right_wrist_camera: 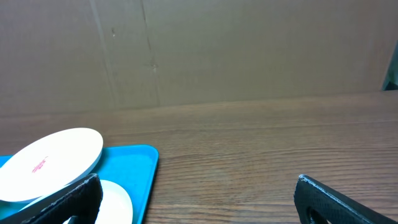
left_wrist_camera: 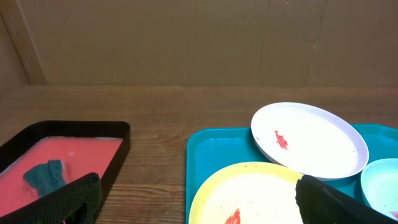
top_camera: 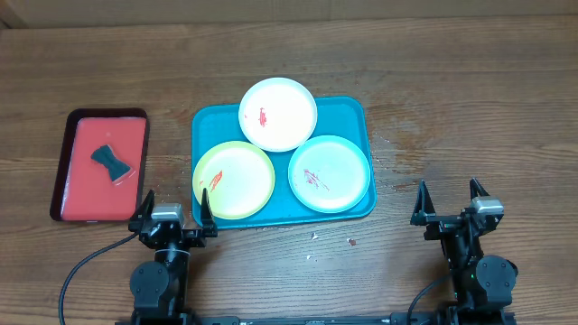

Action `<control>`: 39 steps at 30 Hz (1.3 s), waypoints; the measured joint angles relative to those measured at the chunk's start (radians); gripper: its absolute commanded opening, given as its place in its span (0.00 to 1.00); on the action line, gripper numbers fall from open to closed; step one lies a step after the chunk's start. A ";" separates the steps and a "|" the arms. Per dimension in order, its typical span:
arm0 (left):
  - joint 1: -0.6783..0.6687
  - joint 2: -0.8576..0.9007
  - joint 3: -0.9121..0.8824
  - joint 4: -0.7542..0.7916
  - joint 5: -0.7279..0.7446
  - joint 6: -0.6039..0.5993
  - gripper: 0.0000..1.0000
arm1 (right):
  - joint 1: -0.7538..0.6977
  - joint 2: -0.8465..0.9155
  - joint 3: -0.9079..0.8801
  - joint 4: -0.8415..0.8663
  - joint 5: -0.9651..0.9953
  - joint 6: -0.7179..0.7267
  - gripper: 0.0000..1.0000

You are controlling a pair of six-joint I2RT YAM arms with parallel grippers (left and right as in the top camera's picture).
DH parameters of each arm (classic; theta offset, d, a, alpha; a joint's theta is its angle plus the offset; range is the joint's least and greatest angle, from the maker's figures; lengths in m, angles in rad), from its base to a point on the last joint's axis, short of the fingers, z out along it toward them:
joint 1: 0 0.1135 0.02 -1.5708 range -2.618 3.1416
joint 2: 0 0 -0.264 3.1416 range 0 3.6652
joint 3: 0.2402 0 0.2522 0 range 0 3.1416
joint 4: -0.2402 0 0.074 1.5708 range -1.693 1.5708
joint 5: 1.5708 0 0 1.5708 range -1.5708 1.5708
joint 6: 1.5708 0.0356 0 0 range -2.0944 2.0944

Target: Clean dirty plates on tray and stack at the side

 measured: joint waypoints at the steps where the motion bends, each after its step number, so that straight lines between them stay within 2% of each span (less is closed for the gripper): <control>1: 0.000 0.000 0.000 0.000 0.000 0.000 1.00 | 0.000 0.000 0.000 0.000 0.000 0.000 1.00; 9: 0.000 0.000 -0.001 0.015 0.019 -0.008 1.00 | 0.000 0.000 0.000 0.000 0.000 0.000 1.00; 21: 0.000 -0.001 0.000 0.462 0.050 -0.027 1.00 | 0.000 0.000 0.000 0.000 0.000 0.000 1.00; 24: 0.000 -0.001 0.011 0.483 0.053 -0.025 1.00 | 0.000 0.000 0.000 0.000 0.000 0.000 1.00; 28: 0.000 0.002 0.090 0.354 0.016 0.011 1.00 | 0.000 0.000 0.000 0.000 0.000 0.000 1.00; 31: 0.000 0.048 0.246 0.132 -0.076 0.026 1.00 | 0.000 0.000 0.000 0.000 0.000 0.000 1.00; 35: 0.000 0.235 0.513 -0.151 -0.146 0.039 1.00 | 0.000 0.000 0.000 0.000 0.001 0.000 1.00; 39: 0.000 0.536 0.776 -0.355 -0.140 0.082 1.00 | 0.000 0.000 0.000 0.000 0.001 0.000 1.00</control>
